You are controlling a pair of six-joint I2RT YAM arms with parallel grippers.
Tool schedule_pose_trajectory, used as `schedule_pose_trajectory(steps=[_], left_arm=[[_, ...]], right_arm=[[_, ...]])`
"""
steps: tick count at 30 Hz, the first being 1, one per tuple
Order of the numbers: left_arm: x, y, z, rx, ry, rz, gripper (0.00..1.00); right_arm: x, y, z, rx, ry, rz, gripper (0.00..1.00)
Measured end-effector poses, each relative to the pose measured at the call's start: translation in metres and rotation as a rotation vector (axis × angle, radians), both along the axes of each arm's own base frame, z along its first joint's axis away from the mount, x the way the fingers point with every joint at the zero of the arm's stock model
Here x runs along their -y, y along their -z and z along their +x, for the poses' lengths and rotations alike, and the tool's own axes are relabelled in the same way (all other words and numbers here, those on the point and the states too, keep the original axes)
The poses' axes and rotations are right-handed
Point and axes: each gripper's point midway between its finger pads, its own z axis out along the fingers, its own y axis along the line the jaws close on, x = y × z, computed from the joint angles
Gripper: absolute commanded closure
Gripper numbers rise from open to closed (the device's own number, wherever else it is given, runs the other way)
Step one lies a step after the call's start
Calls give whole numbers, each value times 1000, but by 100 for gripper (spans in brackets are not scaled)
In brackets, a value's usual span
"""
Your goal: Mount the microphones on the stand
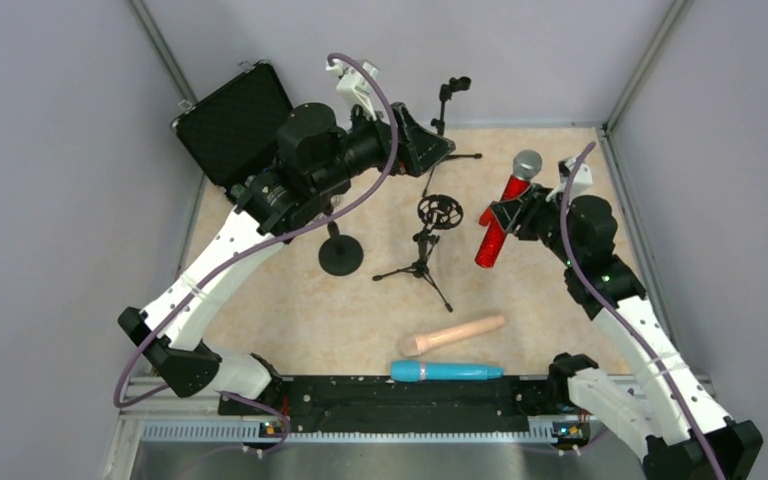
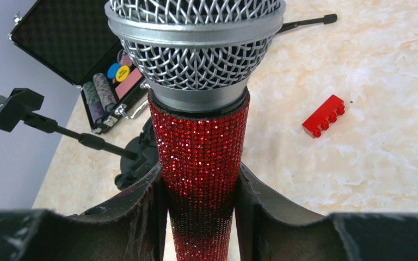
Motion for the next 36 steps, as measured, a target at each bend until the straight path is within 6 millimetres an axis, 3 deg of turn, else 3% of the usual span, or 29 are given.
schedule_pose_trajectory(steps=[5, 10, 19, 21, 29, 36], left_arm=[[-11, 17, 12, 47, -79, 76, 1], [-20, 42, 19, 51, -128, 152, 1], [-23, 126, 9, 9, -62, 309, 2], [-24, 136, 7, 8, -54, 318, 2], [-27, 145, 1, 26, -37, 328, 6], [-26, 170, -3, -4, -12, 357, 6]], right_arm=[[-3, 0, 11, 0, -5, -17, 100], [-8, -16, 21, 40, -19, -12, 100], [-23, -43, 35, 108, -81, 18, 100], [-30, -50, 38, 130, -118, 29, 100], [-65, -67, 48, 212, -313, 59, 96], [-75, -79, 52, 310, -387, 34, 100]])
